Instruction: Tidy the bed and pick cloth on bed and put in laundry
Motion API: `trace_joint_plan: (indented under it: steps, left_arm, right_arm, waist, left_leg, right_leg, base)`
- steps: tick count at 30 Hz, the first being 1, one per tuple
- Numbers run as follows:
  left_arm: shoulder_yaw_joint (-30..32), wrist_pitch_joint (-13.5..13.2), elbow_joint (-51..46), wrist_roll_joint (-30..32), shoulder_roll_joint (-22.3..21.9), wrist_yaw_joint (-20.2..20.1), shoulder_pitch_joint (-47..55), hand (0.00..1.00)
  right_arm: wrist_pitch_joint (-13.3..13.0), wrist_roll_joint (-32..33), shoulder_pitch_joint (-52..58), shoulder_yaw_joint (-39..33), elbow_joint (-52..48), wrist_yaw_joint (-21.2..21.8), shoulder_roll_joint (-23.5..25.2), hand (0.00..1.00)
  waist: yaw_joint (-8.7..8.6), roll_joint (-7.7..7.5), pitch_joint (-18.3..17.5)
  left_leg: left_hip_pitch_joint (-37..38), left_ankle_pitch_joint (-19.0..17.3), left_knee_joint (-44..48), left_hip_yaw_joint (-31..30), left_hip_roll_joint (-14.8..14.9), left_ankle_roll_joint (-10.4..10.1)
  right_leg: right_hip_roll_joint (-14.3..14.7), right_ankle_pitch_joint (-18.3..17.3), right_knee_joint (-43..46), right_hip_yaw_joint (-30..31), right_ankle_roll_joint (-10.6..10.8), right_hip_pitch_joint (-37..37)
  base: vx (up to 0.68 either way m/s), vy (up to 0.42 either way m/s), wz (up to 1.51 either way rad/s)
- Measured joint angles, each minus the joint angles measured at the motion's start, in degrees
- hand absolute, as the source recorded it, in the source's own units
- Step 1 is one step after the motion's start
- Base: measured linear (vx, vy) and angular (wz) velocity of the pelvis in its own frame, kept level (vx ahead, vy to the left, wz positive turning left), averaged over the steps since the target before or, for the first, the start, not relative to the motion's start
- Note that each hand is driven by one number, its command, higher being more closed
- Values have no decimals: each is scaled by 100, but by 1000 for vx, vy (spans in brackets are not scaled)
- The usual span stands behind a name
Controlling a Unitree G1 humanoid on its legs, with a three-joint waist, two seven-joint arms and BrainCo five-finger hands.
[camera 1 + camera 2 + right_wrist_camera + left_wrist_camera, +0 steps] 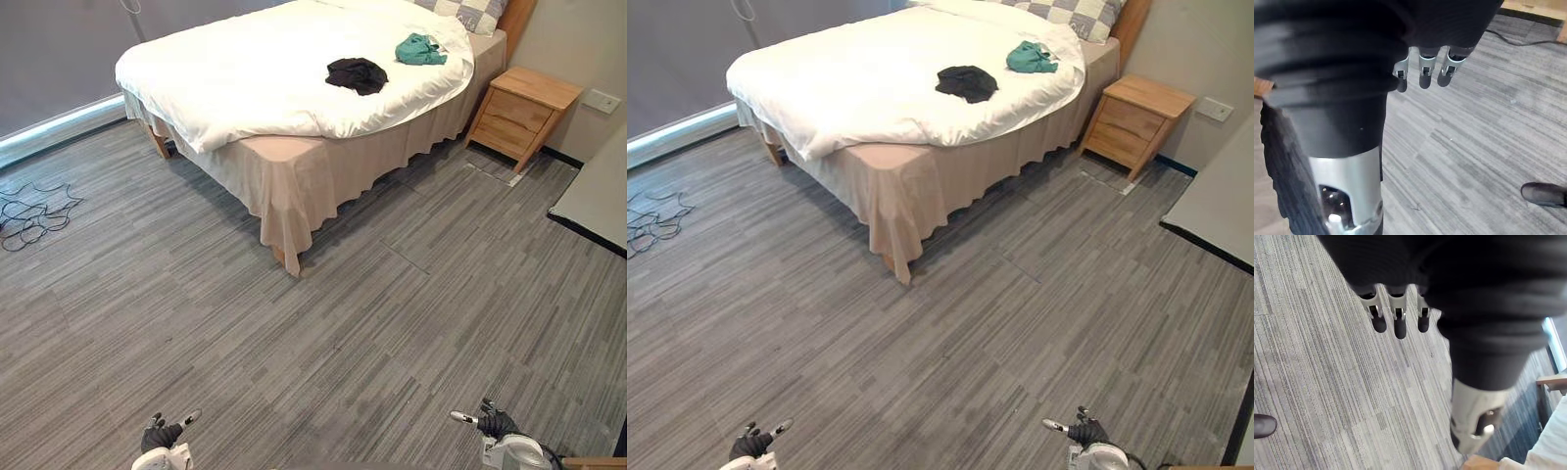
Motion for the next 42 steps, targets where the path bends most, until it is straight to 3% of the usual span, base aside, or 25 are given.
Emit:
trace_joint_plan:
  steps: [2,4,5,8,11,12,14,15,16,17,18,19,20,21,22,23,25,28,32,36,37,39,40,41,42]
  left_arm:
    - [-358,-7,1,2,9,-32,-138,0]
    - [-457,-18,3,2,93,-43,-166,0]
    - [-507,-16,8,3,193,-42,-126,0]
    - [-513,-8,10,38,292,-52,-97,0]
    - [-520,14,12,130,335,-94,-178,0]
    - [-515,13,8,133,401,-177,-342,0]
    - [-497,13,7,133,412,-220,-368,0]
    - [-482,14,12,133,383,-221,-363,0]
    - [-409,10,0,140,158,-232,-376,0]
    - [-398,9,-9,151,106,-236,-375,0]
    - [-356,9,-47,164,40,-238,-348,0]
    - [-231,17,-55,163,28,-248,-390,0]
    - [-163,18,-59,159,-3,-280,-383,0]
    - [-28,13,-90,159,-122,-337,-347,0]
    - [11,-9,-123,160,-174,-361,-314,0]
    - [63,-118,-132,165,-245,-448,-251,0]
    - [71,-254,-209,165,-295,-459,-94,0]
    - [67,-401,-353,105,-520,-454,142,0]
    - [44,-432,-451,-74,-748,-426,296,0]
    - [-69,-426,-590,-157,-900,-411,378,0]
    - [-92,-437,-638,-184,-909,-410,419,0]
    - [-88,-442,-635,-237,-899,-393,513,0]
    - [-79,-414,-600,-244,-832,-370,514,0]
    - [-83,-387,-514,-249,-706,-293,586,0]
    - [-84,-374,-429,-248,-689,-268,556,0]
  right_arm:
    - [10,62,-14,196,-1,-49,8,0]
    - [11,109,-27,309,0,-55,124,0]
    - [12,152,6,355,67,-48,222,0]
    - [22,396,21,352,147,-22,256,0]
    - [21,633,95,351,101,-6,267,0]
    - [22,843,160,346,-27,-10,371,0]
    - [5,983,441,337,-380,-48,527,0]
    - [8,984,518,327,-394,-65,551,0]
    - [12,986,652,274,-523,-110,567,0]
    - [5,995,720,279,-625,-108,579,0]
    - [5,1001,789,278,-798,-100,604,0]
    - [11,1001,718,262,-817,-93,666,0]
    - [9,989,690,224,-826,-82,700,0]
    - [-6,949,698,60,-900,-57,771,0]
    - [-24,941,727,47,-916,-56,776,0]
    - [-63,935,762,50,-915,-59,771,0]
    - [-96,921,738,87,-911,-87,790,0]
    - [-222,707,594,149,-777,-159,718,0]
    - [-277,700,414,252,-850,-239,655,0]
    - [-320,712,428,336,-1058,-346,516,0]
    - [-317,708,477,320,-1032,-359,434,0]
    - [-308,703,470,216,-902,-346,342,0]
    - [-285,700,397,170,-714,-324,323,0]
    - [-236,701,313,131,-428,-260,290,0]
    - [-234,701,261,61,-313,-223,239,0]
  waist:
    - [-9,46,215]
    - [-3,-60,408]
    - [-26,-101,511]
    - [-59,-152,612]
    - [-99,-147,654]
    - [-105,-296,788]
    - [-109,-461,941]
    - [-109,-471,971]
    - [-140,-78,962]
    - [-173,26,888]
    - [-203,169,789]
    - [-170,144,794]
    - [-165,139,780]
    - [-179,192,749]
    - [-187,231,726]
    - [-188,263,702]
    - [-187,275,683]
    - [21,144,667]
    - [157,122,665]
    - [233,142,646]
    - [233,162,545]
    - [231,219,415]
    - [232,83,398]
    - [220,-191,194]
    - [221,-241,167]
  left_leg:
    - [34,-107,41,-30,-36,105]
    - [127,-175,196,23,-95,205]
    - [270,-254,242,26,-108,219]
    - [271,-592,597,-36,107,193]
    - [282,-702,668,-55,352,50]
    - [346,-793,660,-38,427,-103]
    - [598,-1065,835,13,438,-412]
    - [734,-1193,896,31,483,-501]
    - [1019,-1474,972,211,919,-486]
    - [1018,-1540,951,257,1013,-368]
    - [1013,-1515,982,268,1055,12]
    - [843,-1166,1522,370,1116,40]
    - [695,-977,1920,392,1196,29]
    - [298,-263,3021,318,1452,38]
    - [133,82,3422,238,1578,24]
    - [-276,421,4306,121,1846,-203]
    - [-862,254,5338,106,2038,-274]
    - [-1597,-248,5016,689,1820,-167]
    - [-1984,-213,3748,1622,1720,-74]
    - [-2122,370,2133,2462,1474,187]
    - [-2115,569,1501,2569,1250,309]
    - [-2121,762,1058,2421,1054,472]
    - [-2114,980,1123,2285,897,840]
    - [-2072,704,1181,2270,558,912]
    - [-2036,564,1177,2226,462,892]
  right_leg:
    - [-270,-446,1698,-44,328,-750]
    - [-565,-431,3056,-114,347,-1271]
    - [-714,-608,3607,-230,336,-1537]
    - [-556,-738,3199,-107,394,-1736]
    - [-365,-380,2105,-141,250,-1997]
    - [-378,600,398,-92,300,-2159]
    - [-603,760,23,42,329,-2207]
    - [-638,982,85,-25,301,-2167]
    - [-435,1122,874,-371,89,-2289]
    - [-398,1026,1126,-509,-29,-2422]
    - [-386,818,1547,-717,-279,-2638]
    - [-415,658,1819,-743,-533,-2734]
    - [-403,606,1840,-741,-613,-2705]
    - [-300,415,1713,-734,-746,-2416]
    - [-230,350,1607,-743,-748,-2266]
    - [-75,266,1293,-733,-789,-1928]
    - [75,263,782,-709,-791,-1392]
    - [155,312,-31,-632,-720,-457]
    - [176,293,-446,-655,-690,189]
    - [159,65,-611,-933,-379,740]
    - [155,-163,-589,-1036,-199,915]
    - [142,-545,-366,-1096,-112,974]
    - [-53,-809,-79,-1144,38,953]
    - [-480,-1121,557,-1219,373,794]
    - [-624,-1181,1063,-1220,502,611]
  base:
    - [-69,30,11]
    - [-84,38,0]
    - [-51,24,-5]
    - [2,-12,0]
    - [136,-112,2]
    - [246,-182,-1]
    - [359,-320,-7]
    - [538,-439,-15]
    - [451,-313,-12]
    - [451,-298,-17]
    - [490,-296,-30]
    - [480,-303,-40]
    - [564,-357,-42]
    - [353,-218,-21]
    - [480,-235,-9]
    - [493,-178,2]
    - [465,-147,5]
    - [417,-146,-7]
    - [364,-64,-8]
    - [358,94,19]
    - [370,166,37]
    - [402,214,31]
    - [518,314,40]
    - [457,268,36]
    - [481,271,44]
